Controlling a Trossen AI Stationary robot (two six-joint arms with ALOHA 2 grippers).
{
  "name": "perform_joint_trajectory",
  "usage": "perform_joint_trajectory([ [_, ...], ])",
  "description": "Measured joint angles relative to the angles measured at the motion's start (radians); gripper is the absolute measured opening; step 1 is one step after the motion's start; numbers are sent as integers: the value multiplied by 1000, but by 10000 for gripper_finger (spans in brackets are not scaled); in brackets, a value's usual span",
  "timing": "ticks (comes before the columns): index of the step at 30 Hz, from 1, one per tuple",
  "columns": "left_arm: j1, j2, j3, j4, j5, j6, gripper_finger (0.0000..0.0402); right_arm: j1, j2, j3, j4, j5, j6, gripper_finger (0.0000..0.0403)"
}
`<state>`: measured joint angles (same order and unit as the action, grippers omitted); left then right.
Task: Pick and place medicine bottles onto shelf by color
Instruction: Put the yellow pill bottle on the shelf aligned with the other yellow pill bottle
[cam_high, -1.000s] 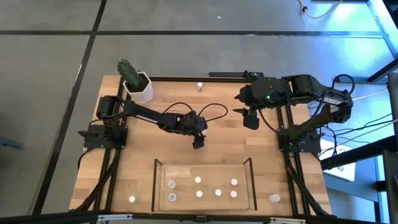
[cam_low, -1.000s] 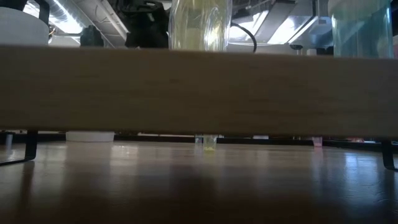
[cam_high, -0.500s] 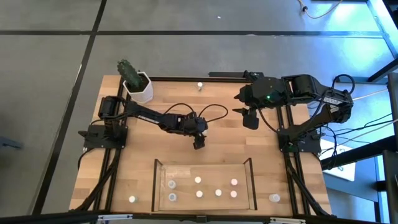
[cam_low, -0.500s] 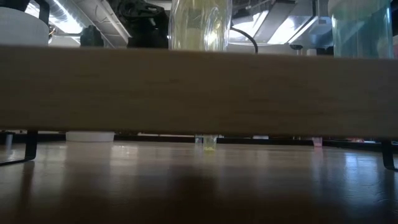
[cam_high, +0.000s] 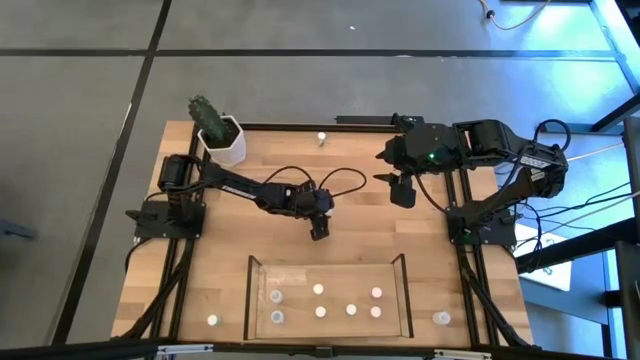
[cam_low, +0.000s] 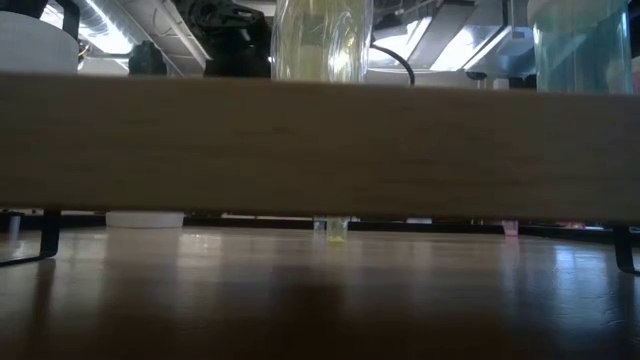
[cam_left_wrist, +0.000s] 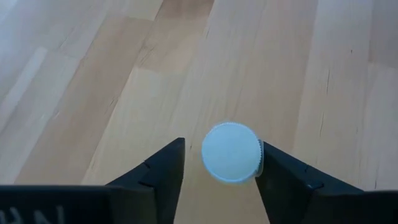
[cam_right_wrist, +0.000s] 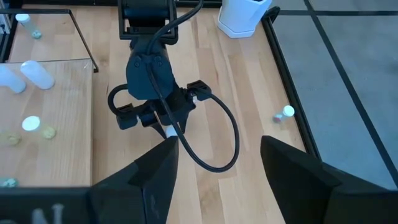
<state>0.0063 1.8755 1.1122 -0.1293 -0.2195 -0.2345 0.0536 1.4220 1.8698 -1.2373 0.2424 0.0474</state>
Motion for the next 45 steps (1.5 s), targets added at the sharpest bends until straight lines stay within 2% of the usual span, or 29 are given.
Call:
perform_joint_trajectory([
  [13, -3, -4, 0, -9, 0, -3, 103, 0, 0, 0, -1, 0, -1, 229],
  [24, -46, -24, -1, -39, -10, -83, 101, 0, 0, 0, -1, 0, 0, 229],
  [28, -76, -54, -1, -79, -49, -106, 101, 0, 0, 0, 2, 0, -1, 229],
  [45, -236, -319, 0, -336, -160, -257, 100, 0, 0, 0, 16, 0, 0, 229],
])
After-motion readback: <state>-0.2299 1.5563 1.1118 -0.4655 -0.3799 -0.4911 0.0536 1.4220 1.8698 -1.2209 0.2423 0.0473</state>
